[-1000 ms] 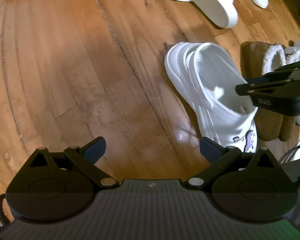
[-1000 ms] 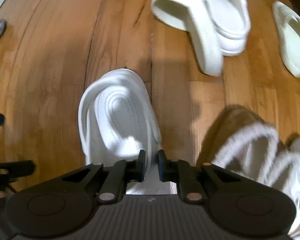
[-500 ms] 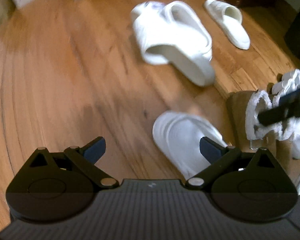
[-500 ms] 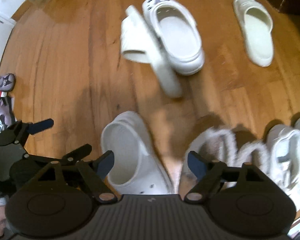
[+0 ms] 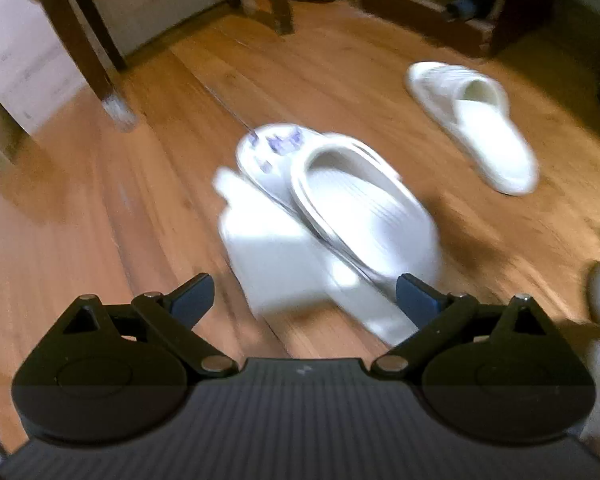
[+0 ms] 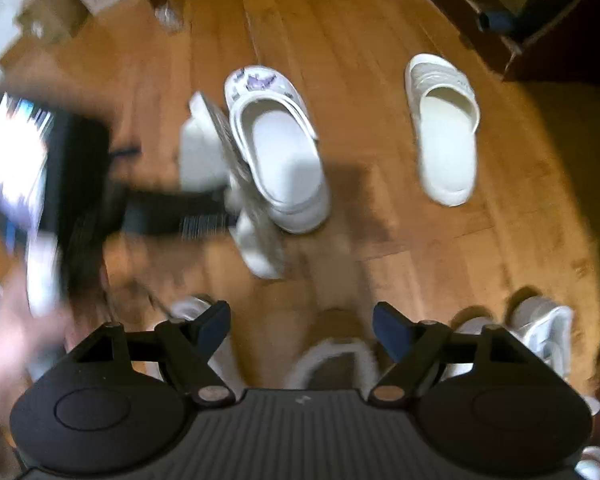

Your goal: Organize scattered shoes

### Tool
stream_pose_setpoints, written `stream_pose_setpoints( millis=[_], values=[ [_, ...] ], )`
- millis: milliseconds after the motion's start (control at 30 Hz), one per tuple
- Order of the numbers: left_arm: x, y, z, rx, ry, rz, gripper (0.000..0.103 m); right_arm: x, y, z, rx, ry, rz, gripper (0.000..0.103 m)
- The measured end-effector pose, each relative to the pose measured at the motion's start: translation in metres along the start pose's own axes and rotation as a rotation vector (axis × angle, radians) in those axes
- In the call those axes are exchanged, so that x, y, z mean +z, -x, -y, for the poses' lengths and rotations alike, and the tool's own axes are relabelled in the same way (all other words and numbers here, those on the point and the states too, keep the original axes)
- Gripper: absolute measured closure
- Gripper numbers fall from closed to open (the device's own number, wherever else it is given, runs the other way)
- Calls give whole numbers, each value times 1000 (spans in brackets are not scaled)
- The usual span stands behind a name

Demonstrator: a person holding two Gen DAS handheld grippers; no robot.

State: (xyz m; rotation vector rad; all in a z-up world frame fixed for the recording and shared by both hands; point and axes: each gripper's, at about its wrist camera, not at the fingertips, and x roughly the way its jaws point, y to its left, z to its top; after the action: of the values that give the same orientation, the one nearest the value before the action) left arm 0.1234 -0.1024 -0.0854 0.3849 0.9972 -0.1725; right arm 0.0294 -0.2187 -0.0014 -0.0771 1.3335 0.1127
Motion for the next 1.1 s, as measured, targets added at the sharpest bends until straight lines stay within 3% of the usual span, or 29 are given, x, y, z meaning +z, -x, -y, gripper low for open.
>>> stream_pose_setpoints(
  millis=[67,167,367,433,500,733,800,867,933,967,1100],
  values=[
    [14,-14,3,27,-29,-6,13,1,-4,-3,-28,31,-2,30],
    [31,-31,5,28,-76,-17,13,7,-20,12,-4,-36,-34,28],
    [56,-48,7,36,-65,-7,13,17,-58,60,97,-304,-82,23],
    [61,-65,19,85,-119,-28,22,14,-64,67,98,-347,-95,23],
    [62,-81,28,131,-139,-87,50,9,-67,72,84,-373,-113,23],
    [61,-111,43,219,-73,-132,49,6,-35,67,141,-319,-72,17],
    [61,-117,47,251,-51,-138,39,9,-28,68,147,-320,-57,16],
    [60,-122,52,268,-51,-146,39,11,-23,71,155,-329,-45,16],
    [59,-123,58,279,-69,-158,75,14,-19,73,165,-339,-39,16],
    [59,-123,58,282,-70,-161,86,15,-18,74,169,-338,-37,16],
    [61,-108,45,221,53,-132,89,17,-13,80,164,-336,-28,15]
  ],
)
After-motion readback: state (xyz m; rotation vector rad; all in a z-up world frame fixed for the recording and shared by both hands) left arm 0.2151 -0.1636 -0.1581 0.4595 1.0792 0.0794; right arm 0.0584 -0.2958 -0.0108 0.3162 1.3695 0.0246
